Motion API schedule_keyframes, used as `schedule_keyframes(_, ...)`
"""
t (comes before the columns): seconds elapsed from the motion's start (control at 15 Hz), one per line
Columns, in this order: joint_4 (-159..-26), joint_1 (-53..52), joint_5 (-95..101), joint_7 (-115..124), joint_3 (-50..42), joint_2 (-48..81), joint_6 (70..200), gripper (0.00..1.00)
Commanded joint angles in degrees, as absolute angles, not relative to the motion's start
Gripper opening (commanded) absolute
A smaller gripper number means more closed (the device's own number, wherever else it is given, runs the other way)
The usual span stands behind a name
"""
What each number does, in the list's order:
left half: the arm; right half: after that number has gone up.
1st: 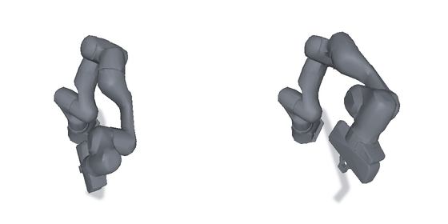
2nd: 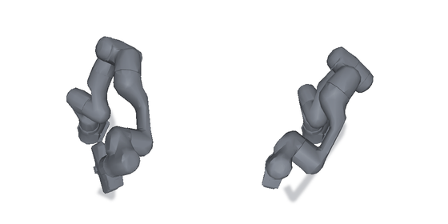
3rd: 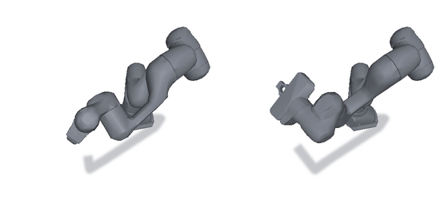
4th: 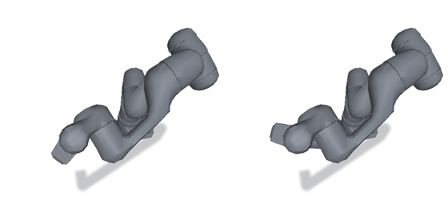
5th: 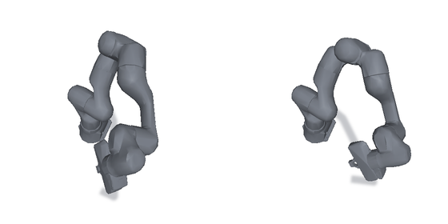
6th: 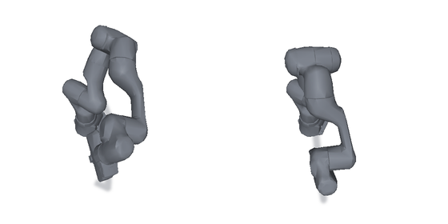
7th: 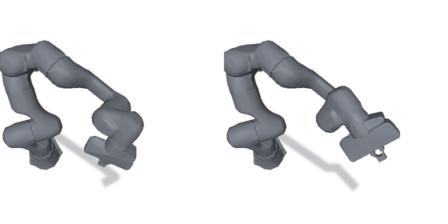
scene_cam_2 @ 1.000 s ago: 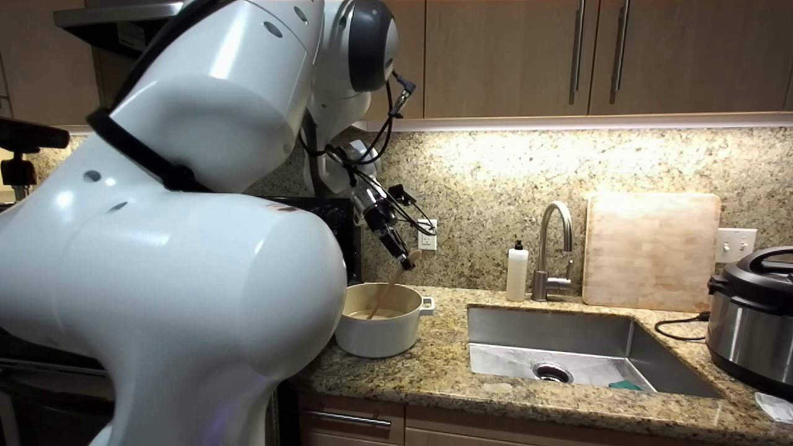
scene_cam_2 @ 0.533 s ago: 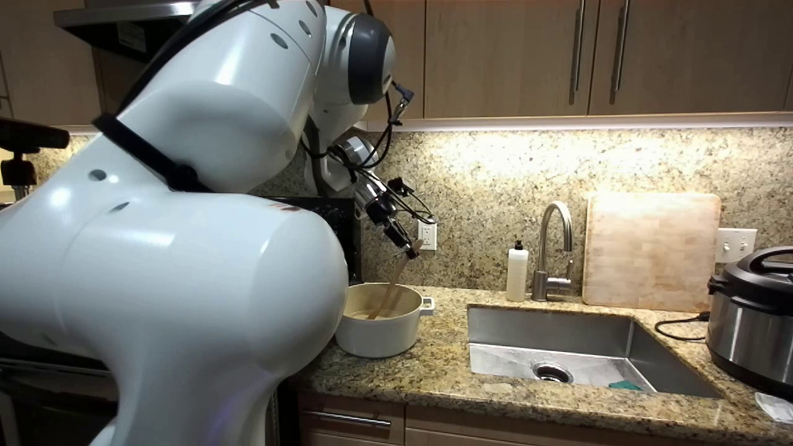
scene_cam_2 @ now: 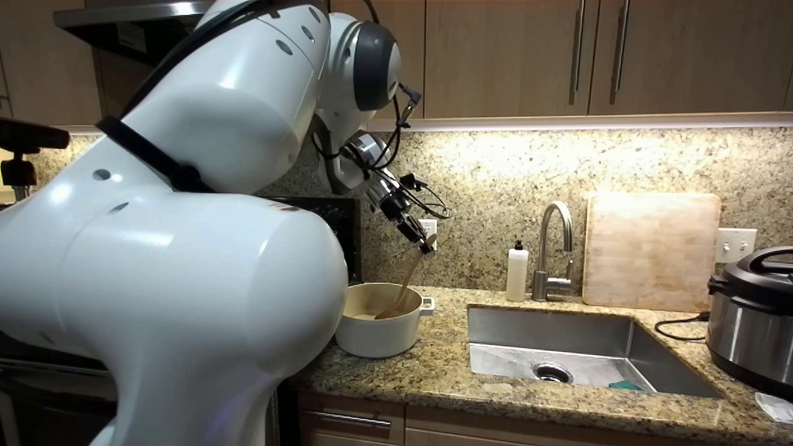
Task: Pick up the cooking stick and stir in the pot
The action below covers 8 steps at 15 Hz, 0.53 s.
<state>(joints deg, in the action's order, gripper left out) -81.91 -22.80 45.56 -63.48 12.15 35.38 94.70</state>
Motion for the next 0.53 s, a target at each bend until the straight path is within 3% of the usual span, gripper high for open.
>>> schedule_keyframes(0.0,-84.80,-21.55,45.42,-60.00,11.76,32.74,94.16,0.07)
schedule_keyframes(0.47,-92.83,-20.77,46.87,-59.71,12.42,27.56,94.55,0.07)
